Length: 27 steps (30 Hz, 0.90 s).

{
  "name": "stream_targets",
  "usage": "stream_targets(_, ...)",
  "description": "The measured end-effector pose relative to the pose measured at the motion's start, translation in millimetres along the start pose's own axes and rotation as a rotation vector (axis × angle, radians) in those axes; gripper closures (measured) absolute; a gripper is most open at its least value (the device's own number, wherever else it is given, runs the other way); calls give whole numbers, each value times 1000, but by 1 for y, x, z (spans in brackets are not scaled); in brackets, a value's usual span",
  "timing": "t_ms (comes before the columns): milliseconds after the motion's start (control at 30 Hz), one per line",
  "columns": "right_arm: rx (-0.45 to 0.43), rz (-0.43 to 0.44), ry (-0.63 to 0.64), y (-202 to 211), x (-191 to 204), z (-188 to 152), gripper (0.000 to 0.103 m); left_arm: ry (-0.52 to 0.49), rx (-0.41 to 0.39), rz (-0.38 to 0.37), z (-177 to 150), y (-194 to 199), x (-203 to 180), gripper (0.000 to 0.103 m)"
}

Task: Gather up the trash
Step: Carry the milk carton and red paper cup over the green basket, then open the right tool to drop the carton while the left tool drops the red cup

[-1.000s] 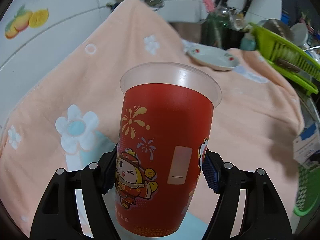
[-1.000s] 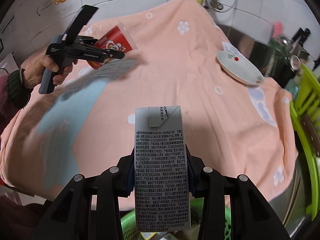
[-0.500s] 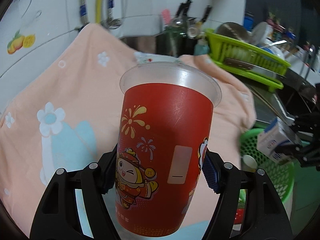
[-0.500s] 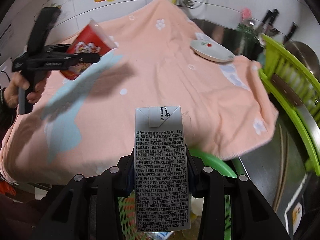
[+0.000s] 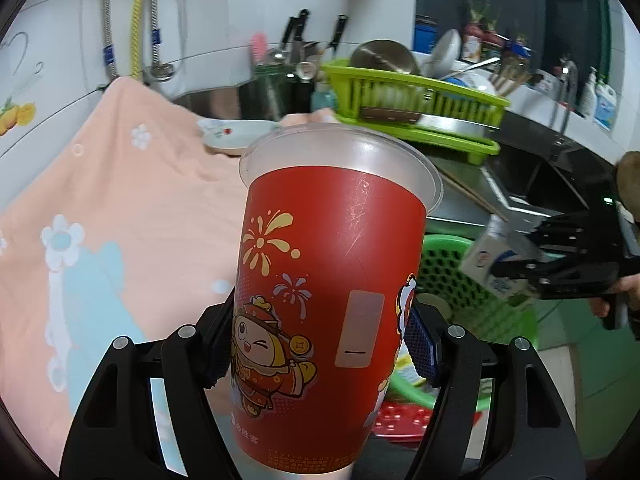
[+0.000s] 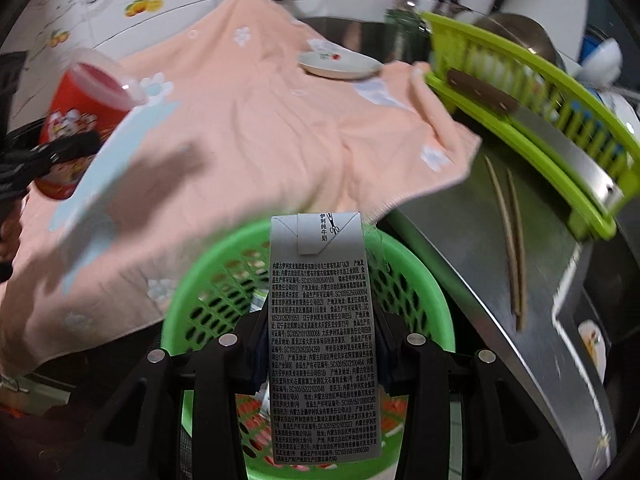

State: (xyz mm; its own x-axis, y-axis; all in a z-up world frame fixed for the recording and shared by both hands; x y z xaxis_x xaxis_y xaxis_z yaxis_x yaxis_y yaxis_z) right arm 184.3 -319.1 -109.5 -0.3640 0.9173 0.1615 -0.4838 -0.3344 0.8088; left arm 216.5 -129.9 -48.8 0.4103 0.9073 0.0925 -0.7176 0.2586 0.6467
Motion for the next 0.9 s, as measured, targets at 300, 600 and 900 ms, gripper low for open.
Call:
stream_targets(300,-31,5,-101,8,-20,-22,48,5,1,-68,-8,-1,-50,33)
stream_targets(600,-103,15,-140,29,-23,-32,37,7,47,-126,-14,-25,-96,33)
stream_targets(900,-128,17,-163,39,-27,-48,33,15,142,-162,-27,-62,-125,33)
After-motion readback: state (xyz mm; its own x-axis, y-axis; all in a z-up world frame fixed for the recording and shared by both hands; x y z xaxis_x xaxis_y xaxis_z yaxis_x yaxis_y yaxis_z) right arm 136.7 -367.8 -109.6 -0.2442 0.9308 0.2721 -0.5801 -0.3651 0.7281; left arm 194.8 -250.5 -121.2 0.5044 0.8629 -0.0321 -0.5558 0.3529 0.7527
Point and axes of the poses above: each gripper's, at about its wrist camera, not at the fingertips, and y roughly against the way its jaws point, x to its left, z to its top, the point moved 7 cm from there along -y, roughly the way its jaws point, and after that the axes turned 11 degrees about z, right-handed, at the moved point
